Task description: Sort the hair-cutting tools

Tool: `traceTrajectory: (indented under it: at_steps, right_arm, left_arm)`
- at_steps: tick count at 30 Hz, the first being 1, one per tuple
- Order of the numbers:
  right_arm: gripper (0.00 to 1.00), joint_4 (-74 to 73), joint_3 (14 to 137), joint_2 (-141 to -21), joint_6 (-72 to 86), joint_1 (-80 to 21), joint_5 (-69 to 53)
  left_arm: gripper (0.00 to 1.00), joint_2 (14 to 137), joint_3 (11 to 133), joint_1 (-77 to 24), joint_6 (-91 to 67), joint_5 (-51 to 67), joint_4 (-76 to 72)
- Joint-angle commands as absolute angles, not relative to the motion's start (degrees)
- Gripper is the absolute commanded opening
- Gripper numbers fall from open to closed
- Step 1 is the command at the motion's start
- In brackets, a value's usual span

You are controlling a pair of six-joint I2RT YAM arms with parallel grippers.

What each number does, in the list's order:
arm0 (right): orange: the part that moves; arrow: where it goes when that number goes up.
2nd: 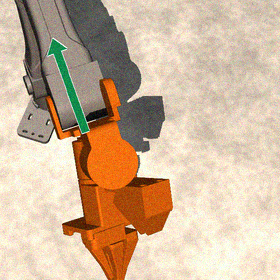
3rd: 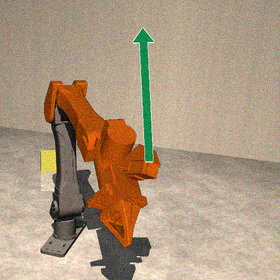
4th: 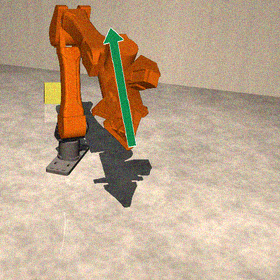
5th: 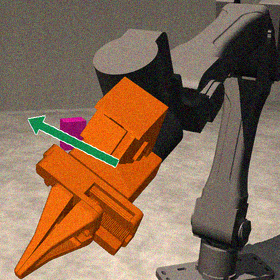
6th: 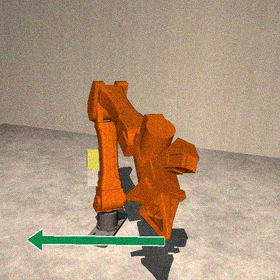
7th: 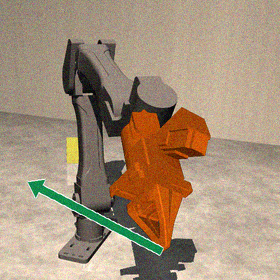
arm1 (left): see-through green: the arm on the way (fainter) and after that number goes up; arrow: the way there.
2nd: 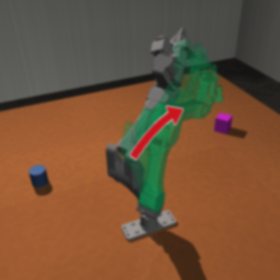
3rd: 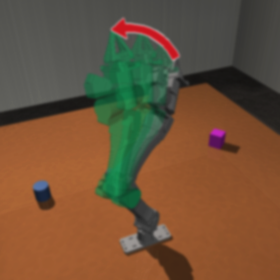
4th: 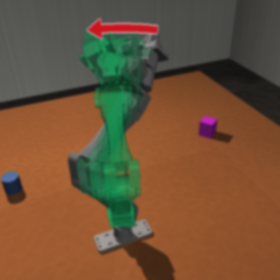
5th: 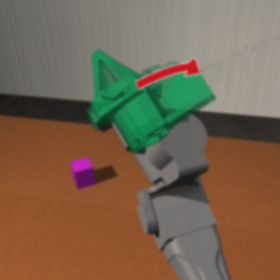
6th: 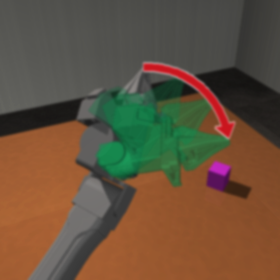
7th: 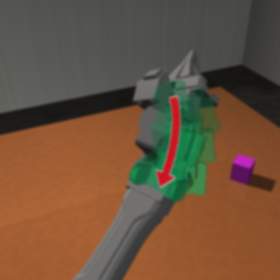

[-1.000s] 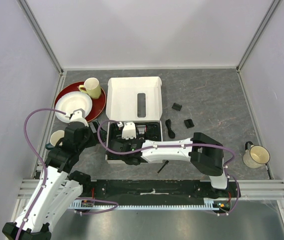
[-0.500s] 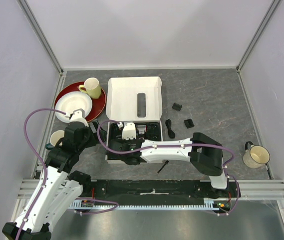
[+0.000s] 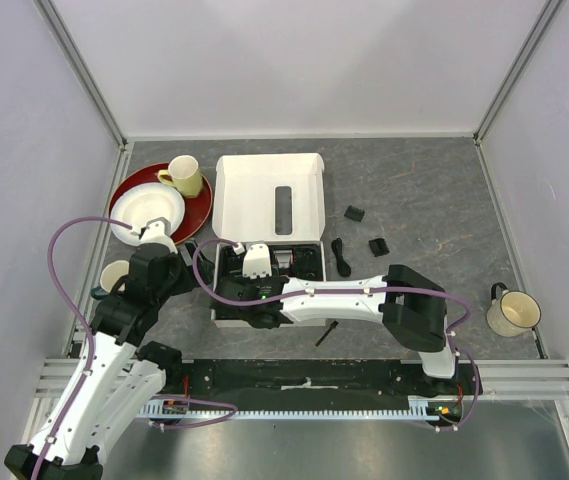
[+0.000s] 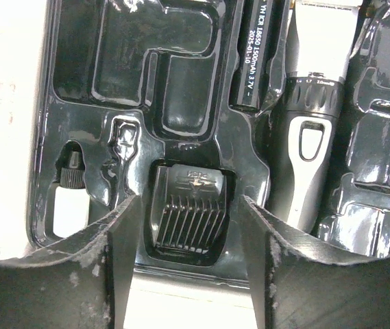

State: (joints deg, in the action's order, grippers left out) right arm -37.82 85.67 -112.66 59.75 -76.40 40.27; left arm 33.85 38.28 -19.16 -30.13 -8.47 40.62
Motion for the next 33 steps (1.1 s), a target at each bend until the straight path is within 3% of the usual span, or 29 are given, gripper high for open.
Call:
traceTrajectory:
  at_steps: [1, 7, 13, 28, 33]
  right_arm:
    - [0.60, -38.59, 87.98, -110.48, 59.33, -76.73, 40.69]
    - [0.36, -38.23, 87.80, -110.83, 58.80, -76.73, 40.52]
    - [0.28, -37.27, 87.36, -112.85, 58.18, -76.64, 39.64]
    - [0.25, -34.89, 85.34, -115.66, 58.18, -76.46, 36.04]
    - [0.30, -34.72, 85.08, -114.00, 58.89, -76.38, 35.95]
  left_arm:
    - [0.90, 33.66, 39.64, -19.34, -31.20, -8.96, 39.81]
    - [0.90, 33.66, 39.55, -19.34, -31.29, -8.96, 39.81]
    - [0.90, 33.57, 39.55, -19.34, -31.29, -9.05, 39.73]
    - [0.90, 33.40, 39.55, -19.34, -31.29, -9.14, 39.73]
    - [0.90, 33.49, 39.64, -19.34, -31.20, -9.14, 39.73]
